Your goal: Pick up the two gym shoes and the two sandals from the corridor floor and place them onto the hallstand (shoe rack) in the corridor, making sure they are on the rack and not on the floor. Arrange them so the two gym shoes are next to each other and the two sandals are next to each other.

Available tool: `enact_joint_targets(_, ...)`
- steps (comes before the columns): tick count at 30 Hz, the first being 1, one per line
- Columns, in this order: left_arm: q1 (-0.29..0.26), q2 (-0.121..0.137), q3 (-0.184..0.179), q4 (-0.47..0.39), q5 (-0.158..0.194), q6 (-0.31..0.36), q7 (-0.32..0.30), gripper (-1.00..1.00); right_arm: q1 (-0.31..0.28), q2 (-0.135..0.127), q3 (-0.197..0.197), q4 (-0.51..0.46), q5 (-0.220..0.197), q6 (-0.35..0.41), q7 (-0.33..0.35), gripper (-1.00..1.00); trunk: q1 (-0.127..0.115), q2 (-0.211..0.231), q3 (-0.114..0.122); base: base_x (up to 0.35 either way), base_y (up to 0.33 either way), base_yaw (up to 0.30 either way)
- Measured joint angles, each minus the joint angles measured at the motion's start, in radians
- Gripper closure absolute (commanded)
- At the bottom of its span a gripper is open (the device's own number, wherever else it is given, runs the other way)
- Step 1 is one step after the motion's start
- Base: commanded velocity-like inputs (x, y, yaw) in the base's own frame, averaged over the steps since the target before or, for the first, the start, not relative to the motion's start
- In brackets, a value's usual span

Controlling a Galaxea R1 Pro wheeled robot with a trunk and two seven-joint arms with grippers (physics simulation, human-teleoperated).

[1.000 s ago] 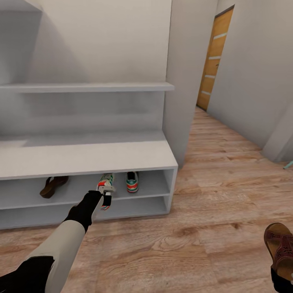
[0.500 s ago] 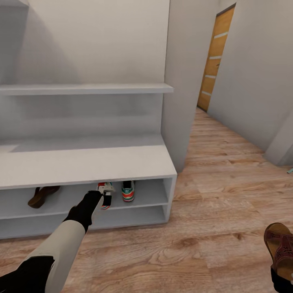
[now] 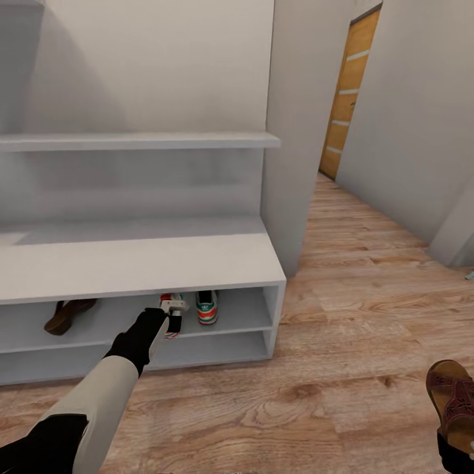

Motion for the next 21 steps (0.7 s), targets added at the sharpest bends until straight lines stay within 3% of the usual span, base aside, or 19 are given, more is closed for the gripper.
enact_joint_targets(6,0.0,0.0,0.0,0.0,0.0,0.0,0.001,1.0,0.0,0.0,0.0,0.0,0.0,0.0,0.0,1.0,0.016,-0.029,-0.029,0.0,0.0,0.0)
enact_joint_targets(21,0.0,0.001,-0.002,0.0,-0.002,-0.001,0.007,1.0,0.0,0.0,0.0,0.0,0.0,0.0,0.0,1.0,0.016,-0.029,-0.034,0.0,0.0,0.0)
